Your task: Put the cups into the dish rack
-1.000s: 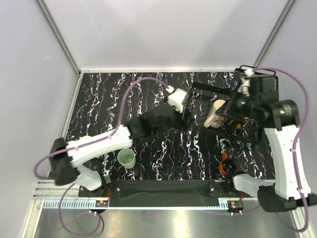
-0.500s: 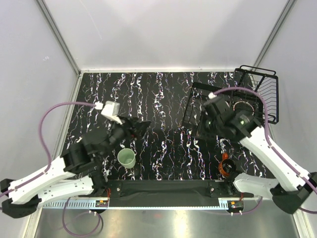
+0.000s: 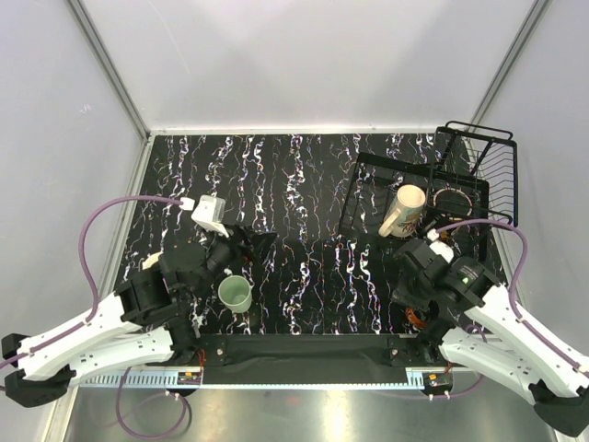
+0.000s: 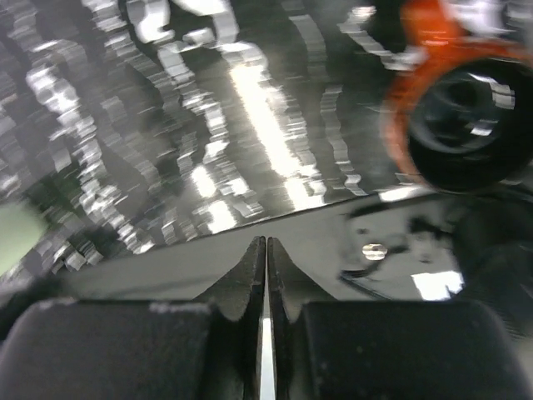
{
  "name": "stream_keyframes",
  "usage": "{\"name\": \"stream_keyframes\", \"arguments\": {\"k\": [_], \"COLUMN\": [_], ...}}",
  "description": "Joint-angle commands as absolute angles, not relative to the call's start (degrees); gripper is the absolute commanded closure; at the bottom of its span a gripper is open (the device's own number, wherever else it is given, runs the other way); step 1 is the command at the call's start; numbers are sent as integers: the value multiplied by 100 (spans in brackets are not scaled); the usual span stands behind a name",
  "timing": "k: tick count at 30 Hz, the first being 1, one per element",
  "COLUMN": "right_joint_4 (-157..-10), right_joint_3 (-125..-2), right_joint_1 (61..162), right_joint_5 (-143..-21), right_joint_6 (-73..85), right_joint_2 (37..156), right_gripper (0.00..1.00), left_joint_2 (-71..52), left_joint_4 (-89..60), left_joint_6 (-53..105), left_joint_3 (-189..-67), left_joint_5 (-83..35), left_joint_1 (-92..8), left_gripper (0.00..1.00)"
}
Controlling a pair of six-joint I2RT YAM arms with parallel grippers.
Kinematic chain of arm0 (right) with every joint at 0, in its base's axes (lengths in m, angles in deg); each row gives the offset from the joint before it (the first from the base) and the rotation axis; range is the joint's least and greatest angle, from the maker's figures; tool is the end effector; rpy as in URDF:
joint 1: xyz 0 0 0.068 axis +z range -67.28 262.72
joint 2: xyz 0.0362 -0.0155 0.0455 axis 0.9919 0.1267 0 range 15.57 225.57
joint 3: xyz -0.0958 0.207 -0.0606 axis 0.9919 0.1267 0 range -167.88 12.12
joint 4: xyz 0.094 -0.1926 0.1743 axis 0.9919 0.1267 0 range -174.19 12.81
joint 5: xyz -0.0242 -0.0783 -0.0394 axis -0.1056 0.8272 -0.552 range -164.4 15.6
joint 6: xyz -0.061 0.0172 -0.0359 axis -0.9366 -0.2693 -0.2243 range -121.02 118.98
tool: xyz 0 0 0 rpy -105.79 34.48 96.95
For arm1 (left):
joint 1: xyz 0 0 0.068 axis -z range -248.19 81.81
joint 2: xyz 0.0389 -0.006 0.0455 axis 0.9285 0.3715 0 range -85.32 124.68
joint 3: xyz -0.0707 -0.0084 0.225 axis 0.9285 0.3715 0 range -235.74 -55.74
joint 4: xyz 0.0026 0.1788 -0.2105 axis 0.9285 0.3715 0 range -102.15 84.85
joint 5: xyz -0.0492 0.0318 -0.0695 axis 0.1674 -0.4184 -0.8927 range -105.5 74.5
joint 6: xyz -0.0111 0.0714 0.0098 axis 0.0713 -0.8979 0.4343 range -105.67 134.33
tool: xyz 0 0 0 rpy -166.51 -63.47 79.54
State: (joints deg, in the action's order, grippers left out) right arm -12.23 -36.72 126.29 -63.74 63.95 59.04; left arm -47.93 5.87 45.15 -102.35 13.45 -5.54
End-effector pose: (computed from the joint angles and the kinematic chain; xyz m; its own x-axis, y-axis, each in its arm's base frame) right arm 0.1259 0.1043 0.2304 -0.8468 0.4234 -0.3219 0.3383 0.8958 0.2883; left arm 0.1244 -0.1764 0.3321 -0.3459 -0.3070 -0.8866 0.4428 0.7797 -0.4428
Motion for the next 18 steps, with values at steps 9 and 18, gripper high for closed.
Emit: {"name": "stream_keyframes", "arguments": {"k": [9,18], "right_joint_4": [-491,-395], "right_joint_3": [-3332,-3473], "right_joint_1": [12684,12676], "right_joint_5": [-4663,-4197], "right_joint_6": [7808,7967], "right_joint_2": [6258,7147], "right_gripper": [74,37], "left_joint_2": [-4954,-5130], "left_joint_4": [419,490], "left_joint_6": [4298,4201], "left_joint_3": [-10127,-10101], "left_joint_5": [1473,1464], "left_joint_1": [-535,-535], "left_gripper": [25,24]}}
